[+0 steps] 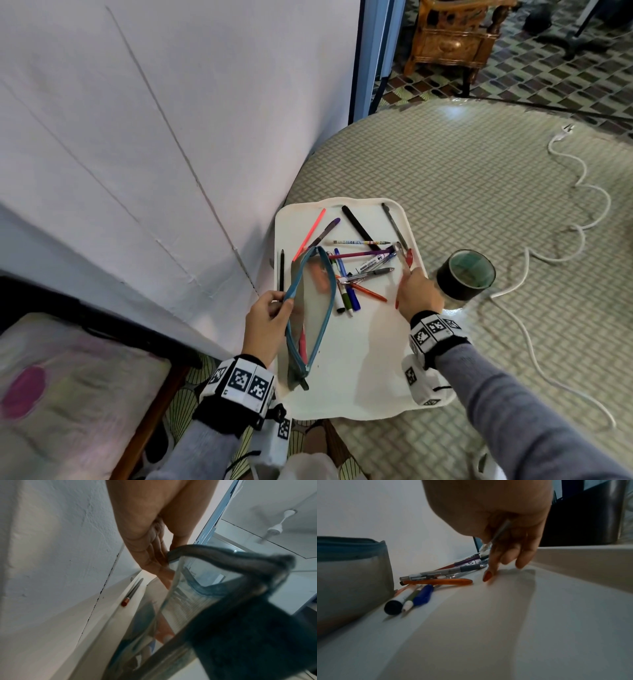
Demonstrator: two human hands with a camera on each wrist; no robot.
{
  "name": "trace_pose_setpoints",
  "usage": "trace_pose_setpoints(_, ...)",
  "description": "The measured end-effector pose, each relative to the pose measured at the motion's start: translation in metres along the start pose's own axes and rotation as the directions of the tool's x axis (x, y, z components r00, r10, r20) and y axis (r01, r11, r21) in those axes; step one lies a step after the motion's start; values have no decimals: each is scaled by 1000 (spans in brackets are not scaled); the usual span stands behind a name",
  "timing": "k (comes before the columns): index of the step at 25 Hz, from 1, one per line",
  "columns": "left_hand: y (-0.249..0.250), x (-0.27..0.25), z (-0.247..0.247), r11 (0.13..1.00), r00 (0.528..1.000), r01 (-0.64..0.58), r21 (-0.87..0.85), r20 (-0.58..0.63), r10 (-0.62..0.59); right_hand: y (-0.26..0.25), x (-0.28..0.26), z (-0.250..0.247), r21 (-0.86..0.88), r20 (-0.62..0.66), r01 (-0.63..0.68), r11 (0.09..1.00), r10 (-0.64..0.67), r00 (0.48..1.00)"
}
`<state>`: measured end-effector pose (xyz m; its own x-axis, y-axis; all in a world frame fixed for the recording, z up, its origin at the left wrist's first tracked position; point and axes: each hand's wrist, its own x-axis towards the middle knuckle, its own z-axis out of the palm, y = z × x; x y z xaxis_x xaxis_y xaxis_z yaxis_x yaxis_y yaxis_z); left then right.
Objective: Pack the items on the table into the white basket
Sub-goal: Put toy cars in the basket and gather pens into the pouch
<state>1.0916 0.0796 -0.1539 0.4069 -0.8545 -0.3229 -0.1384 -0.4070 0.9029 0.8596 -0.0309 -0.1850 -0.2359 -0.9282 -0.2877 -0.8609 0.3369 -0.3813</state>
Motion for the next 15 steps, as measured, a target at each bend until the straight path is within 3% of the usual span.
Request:
trace_pose_setpoints(4, -3, 0, -2, 1000, 1000, 7, 10, 5, -7, -5, 3, 9, 5, -76, 48, 999, -47, 996)
trace_pose_setpoints(6, -4, -1, -3, 1000, 1000, 5, 15, 3, -5, -5, 1, 11, 66, -52, 43, 997, -39, 998)
trace_pose_setpoints(9, -3, -4, -1, 1000, 1000, 6, 6, 11, -6, -4, -5, 12, 78, 27, 1, 997, -3, 1000)
trace_pose_setpoints(15, -4, -7, -2, 1000, 1000, 5, -14, 17, -5, 2, -9, 11, 266, 51, -166, 950, 158, 986)
